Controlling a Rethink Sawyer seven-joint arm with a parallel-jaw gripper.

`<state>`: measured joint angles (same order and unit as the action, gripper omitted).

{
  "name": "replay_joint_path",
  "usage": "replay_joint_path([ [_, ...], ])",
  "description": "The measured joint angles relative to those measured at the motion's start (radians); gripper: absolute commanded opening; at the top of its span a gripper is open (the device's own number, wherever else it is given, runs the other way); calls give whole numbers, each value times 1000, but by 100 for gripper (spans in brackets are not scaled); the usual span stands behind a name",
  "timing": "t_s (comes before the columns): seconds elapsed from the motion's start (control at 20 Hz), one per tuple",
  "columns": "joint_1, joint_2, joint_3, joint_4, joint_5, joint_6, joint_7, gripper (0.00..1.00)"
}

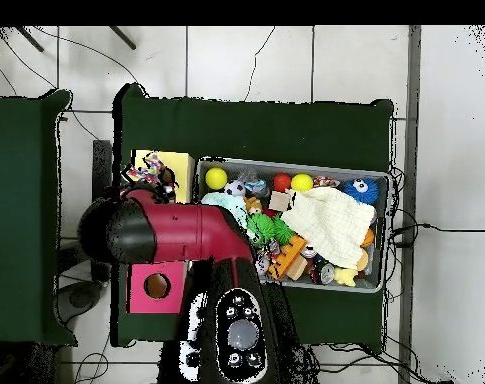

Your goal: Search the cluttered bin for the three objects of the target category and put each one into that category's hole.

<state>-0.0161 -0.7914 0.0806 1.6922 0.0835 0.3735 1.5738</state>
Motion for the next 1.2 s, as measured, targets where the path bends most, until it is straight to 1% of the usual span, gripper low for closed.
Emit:
replay_joint_path([
  [0.1,-1,19,0,-1,0,-22,0,0],
  [0.15,-4,39,0,-2,-1,-36,0,0],
  [0.35,-8,62,0,-6,-1,-38,0,0],
  [0.95,-6,149,-2,-63,-3,-38,0,0],
  [1.2,3,184,-11,-72,-3,-44,0,0],
])
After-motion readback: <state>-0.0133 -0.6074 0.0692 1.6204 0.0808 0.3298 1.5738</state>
